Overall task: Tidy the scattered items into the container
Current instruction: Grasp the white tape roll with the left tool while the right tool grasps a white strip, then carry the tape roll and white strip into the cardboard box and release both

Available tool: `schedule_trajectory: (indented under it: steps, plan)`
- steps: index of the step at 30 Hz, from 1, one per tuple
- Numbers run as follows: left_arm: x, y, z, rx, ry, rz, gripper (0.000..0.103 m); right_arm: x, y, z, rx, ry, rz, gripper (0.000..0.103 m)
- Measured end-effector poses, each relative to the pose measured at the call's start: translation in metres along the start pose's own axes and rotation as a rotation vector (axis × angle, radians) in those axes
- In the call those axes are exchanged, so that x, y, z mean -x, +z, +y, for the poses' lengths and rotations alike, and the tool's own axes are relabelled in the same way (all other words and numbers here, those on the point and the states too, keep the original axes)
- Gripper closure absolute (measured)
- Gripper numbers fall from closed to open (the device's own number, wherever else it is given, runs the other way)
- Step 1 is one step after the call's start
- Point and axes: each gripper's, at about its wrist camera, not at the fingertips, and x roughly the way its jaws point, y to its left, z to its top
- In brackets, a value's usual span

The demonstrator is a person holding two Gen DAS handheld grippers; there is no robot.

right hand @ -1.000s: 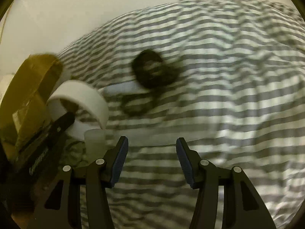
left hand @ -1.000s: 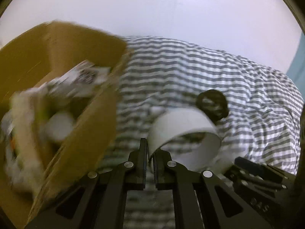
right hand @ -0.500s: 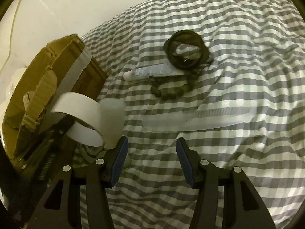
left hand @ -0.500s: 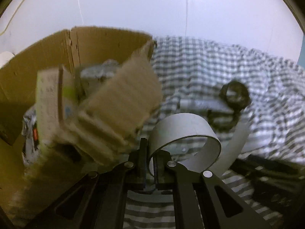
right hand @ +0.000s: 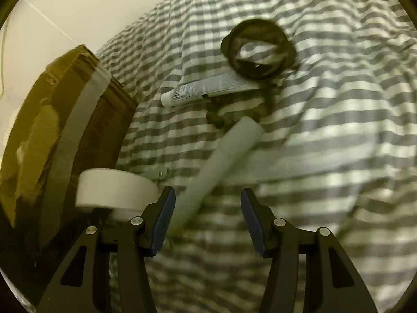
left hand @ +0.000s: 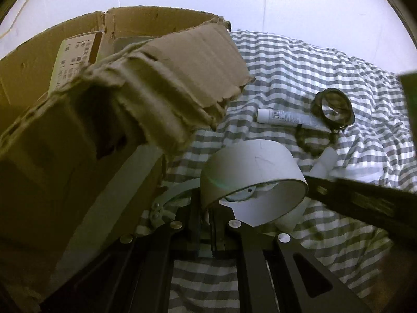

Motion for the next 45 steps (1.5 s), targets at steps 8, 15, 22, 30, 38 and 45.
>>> schedule_trajectory:
  steps: [8,15,22,30,38,45]
  plan:
    - [-0.001,-0.005,-0.009,-0.004,-0.01,-0.004,0.097,-0.024,0.004,0.017,0.121,-0.18,-0.013,0.083]
    - [0.016,-0.006,-0.009,0.023,-0.051,-0.002,0.098,0.015,-0.004,0.029,0.172,-0.192,-0.058,0.088]
    - [0.067,0.002,-0.013,0.022,-0.119,-0.055,0.098,0.086,-0.012,0.03,0.17,-0.171,-0.136,0.088]
    - [0.151,0.027,-0.012,-0.012,-0.177,-0.184,0.098,0.16,-0.022,0.062,0.222,-0.168,-0.205,0.089]
    - [0.18,0.071,0.061,0.014,-0.099,-0.229,0.098,0.201,-0.017,0.138,0.3,-0.055,-0.267,0.089]
    - [0.142,0.082,0.136,0.074,-0.004,-0.195,0.098,0.165,-0.003,0.204,0.337,0.071,-0.19,0.088]
